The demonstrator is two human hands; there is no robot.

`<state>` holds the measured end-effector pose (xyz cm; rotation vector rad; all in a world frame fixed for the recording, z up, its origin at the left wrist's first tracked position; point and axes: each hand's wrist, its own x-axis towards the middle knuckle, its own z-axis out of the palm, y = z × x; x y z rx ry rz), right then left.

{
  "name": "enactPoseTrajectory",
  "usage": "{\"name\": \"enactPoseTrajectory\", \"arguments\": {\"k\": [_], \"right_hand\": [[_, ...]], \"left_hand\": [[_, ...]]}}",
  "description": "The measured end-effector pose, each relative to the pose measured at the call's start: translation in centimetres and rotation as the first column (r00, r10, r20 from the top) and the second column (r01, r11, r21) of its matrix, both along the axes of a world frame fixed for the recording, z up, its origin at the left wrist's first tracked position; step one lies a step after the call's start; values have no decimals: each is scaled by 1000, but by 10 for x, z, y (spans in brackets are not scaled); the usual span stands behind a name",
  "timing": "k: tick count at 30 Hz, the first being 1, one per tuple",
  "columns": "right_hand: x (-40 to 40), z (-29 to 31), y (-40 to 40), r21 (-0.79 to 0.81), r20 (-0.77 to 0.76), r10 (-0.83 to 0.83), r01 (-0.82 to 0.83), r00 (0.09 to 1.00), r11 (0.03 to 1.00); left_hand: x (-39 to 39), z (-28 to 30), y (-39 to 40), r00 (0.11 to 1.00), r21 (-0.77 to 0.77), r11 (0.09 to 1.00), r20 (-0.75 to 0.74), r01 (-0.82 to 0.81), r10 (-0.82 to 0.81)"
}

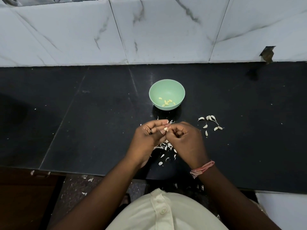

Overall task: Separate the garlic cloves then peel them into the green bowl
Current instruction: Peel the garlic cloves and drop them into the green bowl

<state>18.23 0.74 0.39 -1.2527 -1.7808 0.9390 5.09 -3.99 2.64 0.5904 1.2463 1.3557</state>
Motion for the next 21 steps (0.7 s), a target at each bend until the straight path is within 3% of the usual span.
{"name": "enactPoseTrajectory", "arguments": {"k": [5,10,14,19,21], "right_hand": [[-2,4,3,-271,-189,-95,41,977,962],[3,-1,4,-325,-177,-178,114,968,939],[2,-5,1,-203,-3,-159,155,987,967],[1,-17,5,-25,120,-73,76,990,997],[1,-16,5,-26,166,-18,23,986,999]], "left_hand": [[-2,-3,1,955,-89,992,278,-84,106],[0,-2,0,906,-169,972,365,-162,214],[1,0,1,881,-193,956,380,-221,281],[1,1,3,867,-244,936,373,-253,331],[0,2,4,853,-267,929,388,-258,349]]}}
